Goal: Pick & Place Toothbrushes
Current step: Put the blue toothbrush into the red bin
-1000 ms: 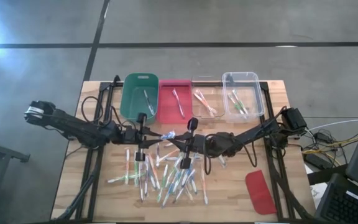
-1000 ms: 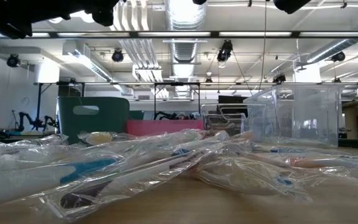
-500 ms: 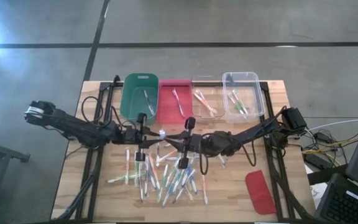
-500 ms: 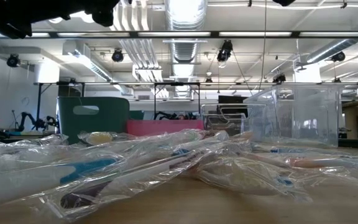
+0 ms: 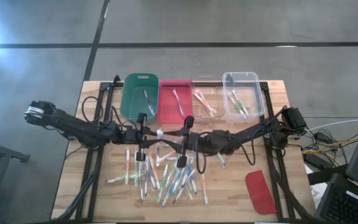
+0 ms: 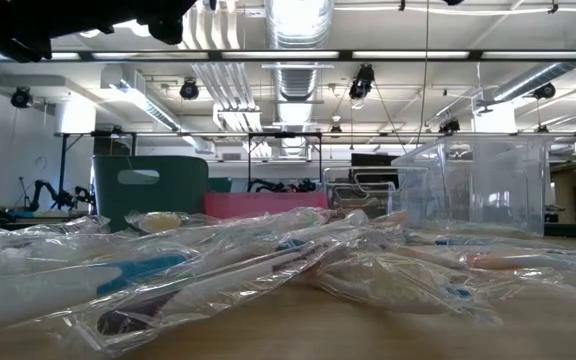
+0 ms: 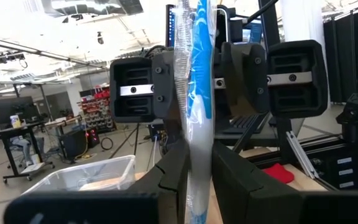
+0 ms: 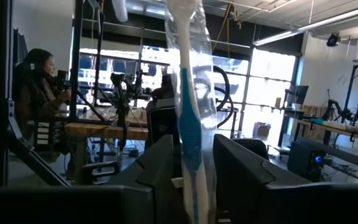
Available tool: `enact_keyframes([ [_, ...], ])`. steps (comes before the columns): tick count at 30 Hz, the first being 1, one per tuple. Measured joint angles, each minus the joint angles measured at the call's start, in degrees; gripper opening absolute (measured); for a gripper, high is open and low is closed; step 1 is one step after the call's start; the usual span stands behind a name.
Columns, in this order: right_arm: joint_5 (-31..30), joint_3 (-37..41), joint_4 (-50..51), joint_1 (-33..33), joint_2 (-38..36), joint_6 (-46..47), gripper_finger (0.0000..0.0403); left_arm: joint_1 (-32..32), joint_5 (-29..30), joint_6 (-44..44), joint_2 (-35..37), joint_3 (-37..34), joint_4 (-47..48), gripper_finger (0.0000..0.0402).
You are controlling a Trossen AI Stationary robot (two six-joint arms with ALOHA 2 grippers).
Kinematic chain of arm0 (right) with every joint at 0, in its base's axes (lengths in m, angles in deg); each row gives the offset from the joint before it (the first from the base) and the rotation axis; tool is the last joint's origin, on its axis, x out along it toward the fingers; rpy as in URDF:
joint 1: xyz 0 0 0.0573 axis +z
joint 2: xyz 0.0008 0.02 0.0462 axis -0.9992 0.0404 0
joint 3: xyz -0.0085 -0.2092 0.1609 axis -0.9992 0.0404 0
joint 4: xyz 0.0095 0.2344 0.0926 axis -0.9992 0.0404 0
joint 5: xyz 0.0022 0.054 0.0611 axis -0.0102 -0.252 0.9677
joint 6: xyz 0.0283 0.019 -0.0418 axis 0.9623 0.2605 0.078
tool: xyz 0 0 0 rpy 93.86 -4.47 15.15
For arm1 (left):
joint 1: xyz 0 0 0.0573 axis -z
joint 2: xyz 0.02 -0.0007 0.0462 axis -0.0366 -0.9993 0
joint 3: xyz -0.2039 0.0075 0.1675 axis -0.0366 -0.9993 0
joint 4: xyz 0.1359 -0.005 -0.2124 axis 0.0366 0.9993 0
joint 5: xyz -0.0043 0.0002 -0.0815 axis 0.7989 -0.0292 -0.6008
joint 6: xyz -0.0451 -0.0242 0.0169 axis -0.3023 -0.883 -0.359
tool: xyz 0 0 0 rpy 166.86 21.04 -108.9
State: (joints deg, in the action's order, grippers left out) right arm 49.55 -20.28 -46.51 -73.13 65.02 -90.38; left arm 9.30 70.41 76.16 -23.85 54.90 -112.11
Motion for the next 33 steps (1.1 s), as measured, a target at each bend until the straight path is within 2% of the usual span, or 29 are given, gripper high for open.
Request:
enact_keyframes([
  [8, 0.0, -0.5, 0.7, -0.9, 0.0, 1.4, 0.0141, 0.0, 0.1, 0.0, 0.0, 0.0, 0.2, 0.0062],
  [13, 0.0, -0.5, 0.9, -1.0, 0.0, 1.5, 0.0140, 0.0, 0.1, 0.0, 0.0, 0.0, 0.3, 0.0062],
  [18, 0.0, -0.5, 1.5, -1.1, 0.0, 1.5, 0.0115, -0.1, 0.3, 0.0, 0.0, 0.0, 0.9, 0.0062],
  [28, 0.1, -0.5, 3.6, -1.1, 0.0, 1.3, 0.0034, -0.1, 0.3, -0.2, 0.0, 0.0, 2.4, 0.0062],
  [33, 0.0, -0.5, 3.7, -1.1, 0.0, 1.6, 0.0016, 0.0, -0.1, 0.1, 0.0, 0.0, 2.4, 0.0060],
])
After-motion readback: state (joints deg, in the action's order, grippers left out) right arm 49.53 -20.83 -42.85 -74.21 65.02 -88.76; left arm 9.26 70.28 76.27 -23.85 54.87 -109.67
